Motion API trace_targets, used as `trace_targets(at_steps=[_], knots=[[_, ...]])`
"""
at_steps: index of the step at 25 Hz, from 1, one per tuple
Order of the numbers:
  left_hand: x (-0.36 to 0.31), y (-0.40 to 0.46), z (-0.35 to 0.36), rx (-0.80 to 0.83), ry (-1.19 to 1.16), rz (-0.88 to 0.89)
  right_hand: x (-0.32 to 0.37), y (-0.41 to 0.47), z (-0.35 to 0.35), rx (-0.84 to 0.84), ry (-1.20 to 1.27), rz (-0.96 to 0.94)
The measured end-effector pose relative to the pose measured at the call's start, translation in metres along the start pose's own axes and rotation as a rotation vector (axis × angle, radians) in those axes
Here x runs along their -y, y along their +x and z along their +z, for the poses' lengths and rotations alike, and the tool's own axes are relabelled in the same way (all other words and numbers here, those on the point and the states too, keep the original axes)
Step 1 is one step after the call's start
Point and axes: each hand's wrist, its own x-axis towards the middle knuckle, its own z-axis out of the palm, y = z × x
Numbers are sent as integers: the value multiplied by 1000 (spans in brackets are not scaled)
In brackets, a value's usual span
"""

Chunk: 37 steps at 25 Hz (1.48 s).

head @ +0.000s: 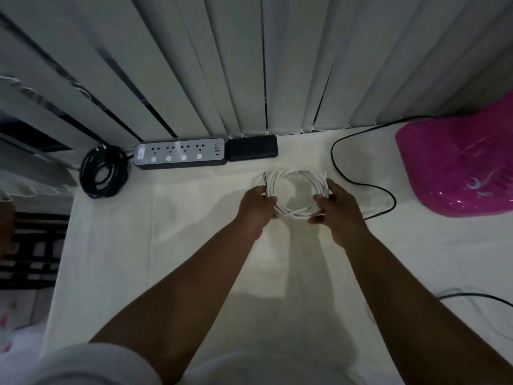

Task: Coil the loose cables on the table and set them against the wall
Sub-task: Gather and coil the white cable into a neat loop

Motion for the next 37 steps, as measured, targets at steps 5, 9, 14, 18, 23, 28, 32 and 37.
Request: trace_targets(at_steps=[5,9,14,18,23,28,32,37], knots=[[-37,53,31,-51,194,171,26,56,-5,-140,-110,-99],[-53,78,45,-26,323,286,45,89,-2,-209,-290,-146],[-46,98,37,28,512,436,50,112,5,-194,-571,-247],[-33,109,28,-8,907,550,42,120,9,-279,-893,-372],[-9,104,21,-132,1278,611,33,121,11,-204,-1117,-479],[-6,107,14,-55,1308,616,14,101,6,-172,-1036,-599],[-5,107,15,-51,1336,598,-5,87,9,-234,-1031,-624],[-8,107,15,-26,1361,554,4,105,3,-158,-1187,-626]])
